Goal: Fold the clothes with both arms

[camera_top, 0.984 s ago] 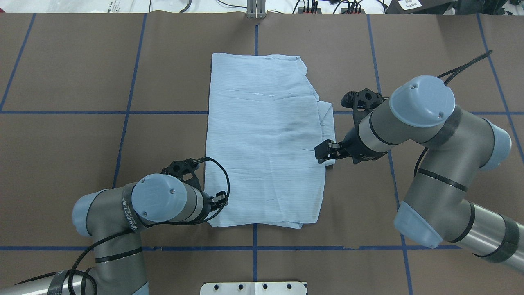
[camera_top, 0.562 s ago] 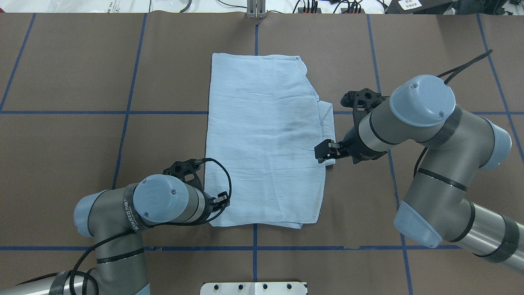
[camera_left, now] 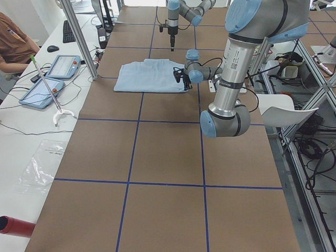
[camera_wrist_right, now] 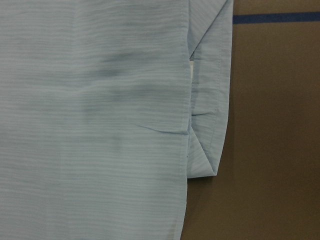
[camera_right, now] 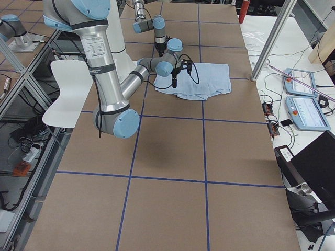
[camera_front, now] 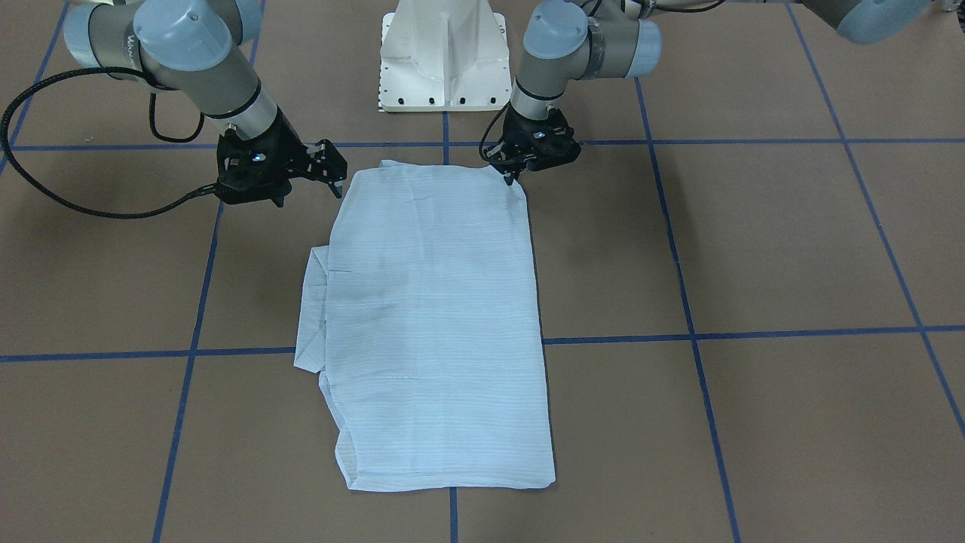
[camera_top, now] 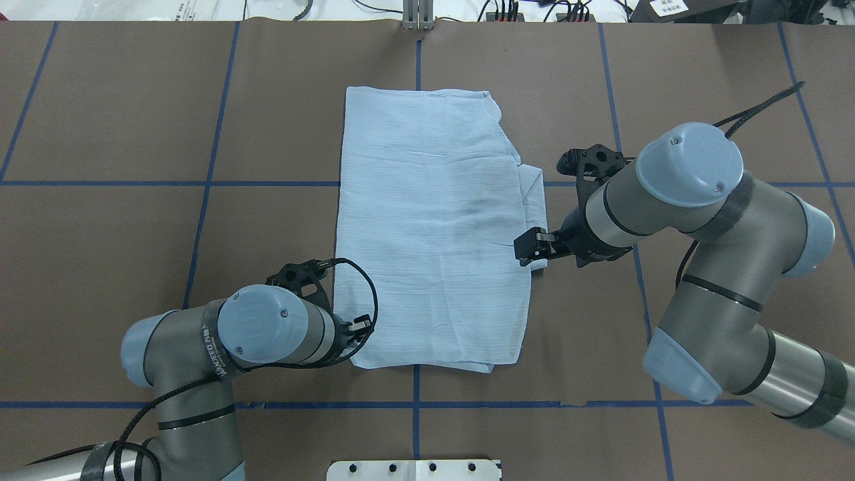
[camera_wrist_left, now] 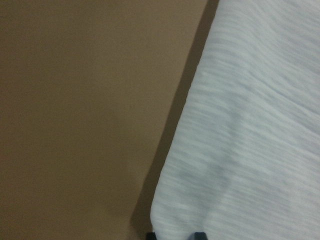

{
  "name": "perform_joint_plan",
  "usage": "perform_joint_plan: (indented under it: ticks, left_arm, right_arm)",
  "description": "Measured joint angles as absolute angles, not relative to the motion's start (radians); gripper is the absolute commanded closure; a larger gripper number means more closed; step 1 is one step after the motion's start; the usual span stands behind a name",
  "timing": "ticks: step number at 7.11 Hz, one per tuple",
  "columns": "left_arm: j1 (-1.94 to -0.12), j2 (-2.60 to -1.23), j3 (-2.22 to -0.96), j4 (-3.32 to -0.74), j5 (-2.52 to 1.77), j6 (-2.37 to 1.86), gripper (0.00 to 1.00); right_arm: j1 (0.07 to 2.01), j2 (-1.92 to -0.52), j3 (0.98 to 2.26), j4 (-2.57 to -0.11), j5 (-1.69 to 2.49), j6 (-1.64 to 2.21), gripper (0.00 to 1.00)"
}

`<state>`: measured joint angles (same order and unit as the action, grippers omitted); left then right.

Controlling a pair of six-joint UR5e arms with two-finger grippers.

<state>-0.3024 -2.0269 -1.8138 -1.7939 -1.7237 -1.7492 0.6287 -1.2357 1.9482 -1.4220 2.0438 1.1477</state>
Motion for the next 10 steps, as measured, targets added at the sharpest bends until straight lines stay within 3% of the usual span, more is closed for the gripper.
perform_joint_plan:
  ticks: [2, 8, 10]
  left_arm:
    - [-0.305, -2.030, -1.834, -1.790, -1.729, -1.750, 1.00]
    - [-0.311, -2.037, -1.856, -1.779, -1.730, -1.749, 1.00]
    - [-0.311, -2.037, -1.856, -1.779, -1.730, -1.749, 1.00]
  right_arm:
    - [0.618, -1.233, 1.949, -1.423, 2.042, 1.195, 0.00]
    - [0.350, -1.206, 1.935, -1.438, 1.811, 1.895, 0.00]
    - [0.306, -1.140, 1.910, -1.539, 1.775, 2.029, 0.00]
